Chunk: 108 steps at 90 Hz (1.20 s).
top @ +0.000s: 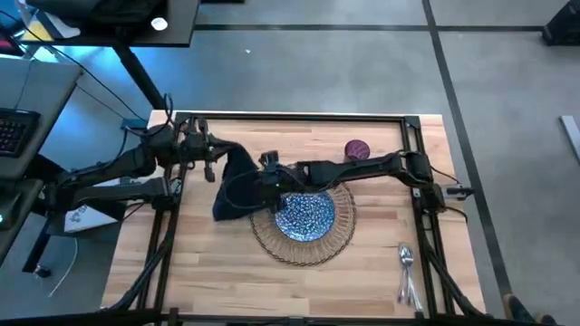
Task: Set table place
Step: Fold the blue table napkin
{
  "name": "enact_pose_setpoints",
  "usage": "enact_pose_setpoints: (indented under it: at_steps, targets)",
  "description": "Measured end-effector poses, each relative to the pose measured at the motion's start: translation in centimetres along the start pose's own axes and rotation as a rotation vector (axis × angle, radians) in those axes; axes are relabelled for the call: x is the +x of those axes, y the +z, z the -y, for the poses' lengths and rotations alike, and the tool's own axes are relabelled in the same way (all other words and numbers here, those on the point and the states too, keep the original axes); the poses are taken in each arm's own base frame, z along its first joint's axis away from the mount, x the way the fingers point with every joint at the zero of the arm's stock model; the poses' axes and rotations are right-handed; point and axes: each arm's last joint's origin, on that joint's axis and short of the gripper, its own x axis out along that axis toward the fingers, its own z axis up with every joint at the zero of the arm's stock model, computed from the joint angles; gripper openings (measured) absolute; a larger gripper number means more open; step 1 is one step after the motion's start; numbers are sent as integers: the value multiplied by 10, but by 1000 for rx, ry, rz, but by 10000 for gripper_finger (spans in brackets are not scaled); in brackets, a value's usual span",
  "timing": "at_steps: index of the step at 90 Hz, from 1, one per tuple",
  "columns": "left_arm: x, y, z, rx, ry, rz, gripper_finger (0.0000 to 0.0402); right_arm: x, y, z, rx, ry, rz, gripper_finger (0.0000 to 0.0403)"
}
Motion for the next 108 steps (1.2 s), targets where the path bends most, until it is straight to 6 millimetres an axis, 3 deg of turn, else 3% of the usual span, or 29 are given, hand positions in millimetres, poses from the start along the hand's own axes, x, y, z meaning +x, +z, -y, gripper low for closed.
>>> enact_pose_setpoints:
  at_steps: [18,32,48,61,76,87,95,108]
  targets:
    - [22,2,-17,-4,107,-196,0,-15,6,37,-60,-62,-31,0]
    - [38,9,-37,58,237,-324,0,-24,-1,73,-66,-133,-99,0]
    - [44,27,-54,137,277,-321,0,-31,-17,105,-23,-111,-146,0]
    - [42,46,-67,206,322,-307,0,-38,-29,132,-84,-215,-254,0]
    - [38,74,-80,259,313,-265,0,-57,-34,171,-152,-352,-303,0]
    - [35,96,-84,273,233,-214,0,-77,-35,197,-94,-429,-274,0]
    - [32,103,-82,264,133,-198,0,-87,-40,201,-36,-401,-228,0]
    - [25,92,-71,215,-62,-285,0,-89,-49,183,75,-164,-225,0]
